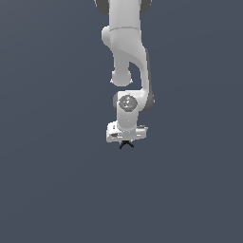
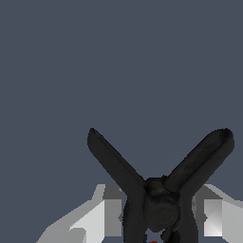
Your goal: Pick up the object and move it to a goal position.
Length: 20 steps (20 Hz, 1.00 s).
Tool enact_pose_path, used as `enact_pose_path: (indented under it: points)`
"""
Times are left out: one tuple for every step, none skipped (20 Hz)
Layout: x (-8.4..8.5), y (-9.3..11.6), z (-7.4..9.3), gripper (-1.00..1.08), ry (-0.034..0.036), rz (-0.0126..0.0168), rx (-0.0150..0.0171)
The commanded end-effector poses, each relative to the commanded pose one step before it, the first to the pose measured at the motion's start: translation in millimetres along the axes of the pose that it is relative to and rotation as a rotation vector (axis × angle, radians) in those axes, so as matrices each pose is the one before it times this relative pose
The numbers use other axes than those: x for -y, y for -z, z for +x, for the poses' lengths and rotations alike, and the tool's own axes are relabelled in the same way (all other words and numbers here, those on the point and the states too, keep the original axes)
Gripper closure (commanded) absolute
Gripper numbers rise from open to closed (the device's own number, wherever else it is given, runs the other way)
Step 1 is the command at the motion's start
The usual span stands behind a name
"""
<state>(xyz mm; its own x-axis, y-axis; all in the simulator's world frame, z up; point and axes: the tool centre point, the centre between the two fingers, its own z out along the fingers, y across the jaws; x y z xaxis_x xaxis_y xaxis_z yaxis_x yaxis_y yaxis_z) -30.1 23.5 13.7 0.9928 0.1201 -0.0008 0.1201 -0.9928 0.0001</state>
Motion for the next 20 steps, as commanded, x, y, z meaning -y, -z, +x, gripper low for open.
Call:
enact_pose_path:
  points:
    - [-0.01, -0.34, 0.26, 1.08, 0.00003, -0.00004, -0.00048]
    - [0.00, 0.00, 0.00, 1.08, 0.00000, 0.00000, 0.00000]
    - [0.00, 0.00, 0.00, 1.08, 0.00000, 0.00000, 0.00000]
    - [0.00, 0.00, 0.00, 1.08, 0.00000, 0.00000, 0.00000]
    - [0.00, 0.00, 0.00, 1.08, 0.00000, 0.00000, 0.00000]
    - [0.00, 0.00, 0.00, 1.08, 0.00000, 0.00000, 0.00000]
    - [0.33, 0.46, -0.27, 1.08, 0.00066, 0.00014, 0.00017]
    - [-0.37, 0.12, -0.17, 1.08, 0.00000, 0.00000, 0.00000]
    - [-1.11, 0.36, -0.52, 1.08, 0.00000, 0.00000, 0.00000]
    - [-1.86, 0.61, -0.86, 1.08, 0.00000, 0.00000, 0.00000]
    - [-2.59, 0.85, -1.20, 1.08, 0.00000, 0.00000, 0.00000]
    - [-3.32, 1.08, -1.53, 1.08, 0.00000, 0.00000, 0.00000]
    - [-4.03, 1.32, -1.86, 1.08, 0.00000, 0.00000, 0.00000]
    - [-4.73, 1.55, -2.18, 1.08, 0.00000, 0.00000, 0.00000]
    - [-5.42, 1.77, -2.49, 1.08, 0.00000, 0.00000, 0.00000]
    - [-6.09, 1.99, -2.79, 1.08, 0.00000, 0.00000, 0.00000]
    - [-6.75, 2.21, -3.08, 1.08, 0.00000, 0.00000, 0.00000]
    - [-7.38, 2.41, -3.36, 1.08, 0.00000, 0.00000, 0.00000]
    - [-8.00, 2.62, -3.63, 1.08, 0.00000, 0.00000, 0.00000]
    - [-8.61, 2.82, -3.89, 1.08, 0.00000, 0.00000, 0.00000]
